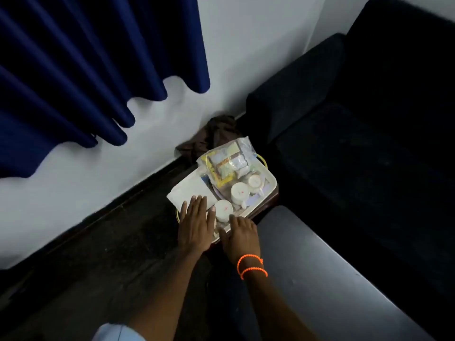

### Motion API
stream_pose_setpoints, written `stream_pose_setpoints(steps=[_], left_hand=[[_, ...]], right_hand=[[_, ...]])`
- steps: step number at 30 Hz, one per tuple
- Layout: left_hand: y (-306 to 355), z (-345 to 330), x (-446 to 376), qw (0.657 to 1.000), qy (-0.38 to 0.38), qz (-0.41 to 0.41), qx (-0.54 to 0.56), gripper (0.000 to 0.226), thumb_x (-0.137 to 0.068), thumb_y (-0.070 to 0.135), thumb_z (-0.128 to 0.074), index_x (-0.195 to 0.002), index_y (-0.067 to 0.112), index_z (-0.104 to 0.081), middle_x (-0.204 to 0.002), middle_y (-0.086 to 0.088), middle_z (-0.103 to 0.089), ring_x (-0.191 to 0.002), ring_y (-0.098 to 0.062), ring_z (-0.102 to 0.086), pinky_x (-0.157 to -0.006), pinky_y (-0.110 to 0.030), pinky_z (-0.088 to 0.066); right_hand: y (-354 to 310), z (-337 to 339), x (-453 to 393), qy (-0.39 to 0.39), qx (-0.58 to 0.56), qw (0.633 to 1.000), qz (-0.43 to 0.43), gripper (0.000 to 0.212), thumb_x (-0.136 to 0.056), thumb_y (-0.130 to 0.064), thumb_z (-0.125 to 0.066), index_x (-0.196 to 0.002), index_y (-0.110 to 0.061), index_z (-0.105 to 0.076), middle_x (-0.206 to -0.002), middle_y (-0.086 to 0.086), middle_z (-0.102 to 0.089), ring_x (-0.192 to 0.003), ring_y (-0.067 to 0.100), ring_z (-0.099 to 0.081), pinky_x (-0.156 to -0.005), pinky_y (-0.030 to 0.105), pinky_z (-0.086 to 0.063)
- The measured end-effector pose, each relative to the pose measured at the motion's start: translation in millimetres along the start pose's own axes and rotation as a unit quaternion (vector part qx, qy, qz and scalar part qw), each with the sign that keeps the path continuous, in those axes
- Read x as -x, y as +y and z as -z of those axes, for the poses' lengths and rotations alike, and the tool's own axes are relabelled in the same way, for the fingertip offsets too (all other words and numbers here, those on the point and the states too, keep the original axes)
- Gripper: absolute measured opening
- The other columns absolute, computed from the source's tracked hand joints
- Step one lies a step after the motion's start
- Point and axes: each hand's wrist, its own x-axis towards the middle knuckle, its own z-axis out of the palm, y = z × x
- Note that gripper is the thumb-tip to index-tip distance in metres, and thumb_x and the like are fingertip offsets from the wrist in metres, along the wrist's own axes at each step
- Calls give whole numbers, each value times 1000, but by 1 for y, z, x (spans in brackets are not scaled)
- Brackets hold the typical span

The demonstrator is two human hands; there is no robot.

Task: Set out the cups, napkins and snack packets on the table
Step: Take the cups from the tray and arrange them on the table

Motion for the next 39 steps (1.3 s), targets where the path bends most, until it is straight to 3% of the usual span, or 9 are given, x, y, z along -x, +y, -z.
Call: stream_pose_setpoints(steps=[5, 10, 15, 20, 24, 29, 31, 35, 39], left_hand=[[-19, -33, -21, 974, -13, 147, 170, 45, -111, 37, -37, -120, 6, -70, -122, -16, -72, -120, -33, -64, -103, -44, -48], [-27, -45, -38, 952, -30, 236, 191, 71, -108, 57, -23, -117, 12, -77, -121, -14, -74, -113, -35, -67, -90, -45, -53], [-36, -50, -46, 927, -60, 307, 205, 58, -100, 55, -49, -106, 5, -77, -114, -19, -75, -108, -40, -68, -90, -41, -54], [-44, -44, -23, 868, -30, 368, 333, 41, -85, 49, -74, -98, 10, -76, -106, -13, -77, -99, -34, -73, -81, -53, -64], [-47, -32, -5, 770, -46, 407, 489, 35, -78, 42, -87, -97, 18, -71, -103, -8, -79, -98, -23, -75, -66, -37, -64], [-50, -19, 6, 627, -220, 382, 642, 52, -74, 29, -88, -120, 9, -74, -117, -11, -79, -113, -24, -75, -93, -38, -60], [-42, -22, 6, 600, -261, 357, 667, 52, -76, 20, -86, -124, 6, -71, -124, -15, -76, -120, -26, -71, -98, -38, -59], [-5, -35, -4, 651, -333, 231, 642, 55, -72, 5, -87, -126, 6, -72, -132, -15, -72, -128, -28, -66, -101, -34, -57], [58, -60, -3, 739, -333, 165, 561, 68, -65, -10, -85, -127, 4, -64, -130, -19, -70, -125, -33, -66, -102, -42, -56]], right_hand=[[-11, -49, -9, -29, -46, 998, -34, 43, -94, -54, -49, -109, -18, -65, -104, 4, -70, -103, 27, -62, -97, 40, -44], [-20, -78, -13, -32, -120, 990, -66, 41, -96, -50, -49, -112, -16, -64, -110, 5, -71, -108, 26, -62, -99, 41, -41], [-26, -86, -7, -9, -224, 966, -127, 41, -91, -47, -55, -119, -18, -64, -104, 4, -76, -103, 25, -67, -99, 39, -44], [-27, -77, -3, 21, -478, 840, -256, 16, -95, -35, -64, -96, -24, -76, -94, -6, -78, -90, 9, -70, -84, 33, -56], [-18, -72, 1, 14, -571, 774, -272, 9, -91, -26, -75, -91, -17, -79, -91, -1, -79, -88, 9, -71, -83, 31, -57], [9, -51, 16, -31, -723, 649, -234, 21, -87, -7, -78, -104, 4, -72, -99, 20, -71, -93, 30, -68, -89, 50, -58], [28, -39, 22, -36, -754, 617, -224, 32, -85, -5, -80, -114, 1, -67, -105, 15, -68, -96, 28, -71, -85, 51, -62], [77, -25, 38, -9, -757, 615, -220, 50, -80, 6, -79, -124, -3, -57, -115, 1, -71, -101, 23, -74, -87, 44, -62], [125, -12, 60, 35, -718, 656, -230, 34, -84, 8, -74, -116, 0, -64, -113, 11, -74, -107, 31, -71, -96, 49, -58]])
